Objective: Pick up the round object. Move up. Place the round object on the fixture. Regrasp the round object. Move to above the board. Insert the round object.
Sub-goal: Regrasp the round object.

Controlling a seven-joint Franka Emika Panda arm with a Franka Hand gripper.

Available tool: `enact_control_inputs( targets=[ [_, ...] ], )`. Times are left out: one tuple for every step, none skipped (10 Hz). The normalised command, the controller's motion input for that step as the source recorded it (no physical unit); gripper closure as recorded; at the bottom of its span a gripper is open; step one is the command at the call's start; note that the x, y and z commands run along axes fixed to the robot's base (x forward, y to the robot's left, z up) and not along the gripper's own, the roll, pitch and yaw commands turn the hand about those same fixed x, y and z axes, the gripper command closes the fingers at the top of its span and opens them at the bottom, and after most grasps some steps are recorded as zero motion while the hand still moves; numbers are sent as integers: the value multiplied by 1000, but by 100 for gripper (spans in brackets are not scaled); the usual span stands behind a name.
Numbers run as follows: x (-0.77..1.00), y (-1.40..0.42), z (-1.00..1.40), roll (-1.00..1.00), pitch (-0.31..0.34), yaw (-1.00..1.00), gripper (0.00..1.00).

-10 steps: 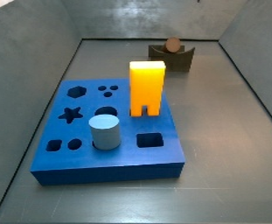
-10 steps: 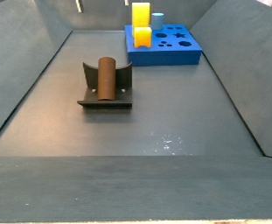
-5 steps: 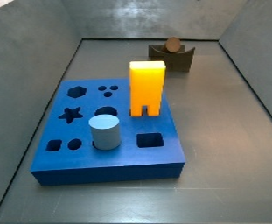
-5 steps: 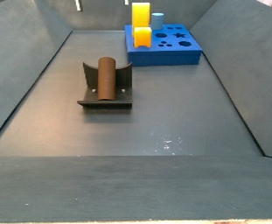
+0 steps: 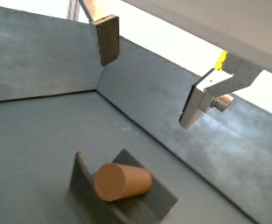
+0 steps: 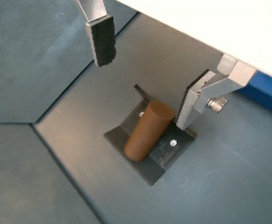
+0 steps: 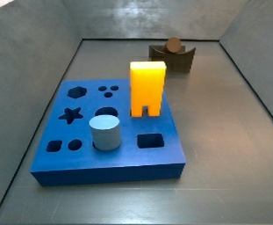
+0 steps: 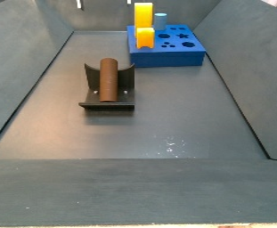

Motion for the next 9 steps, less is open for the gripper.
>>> enact_control_inputs(
  targets=[
    [35, -31, -4, 1000, 18, 38, 0],
    [44, -34, -10, 1000, 31, 42, 0],
    [52, -34, -17, 1000, 42, 47, 0],
    [58, -40, -14, 1000, 64, 55, 0],
    [62, -36, -14, 1000, 76, 59, 0],
    [72, -40, -19, 1000, 105, 75, 0],
    [82, -45, -19, 1000, 144, 99, 0],
    [87, -45, -15, 1000, 182, 124, 0],
    [89, -46, -17, 1000, 204, 149, 0]
  ],
)
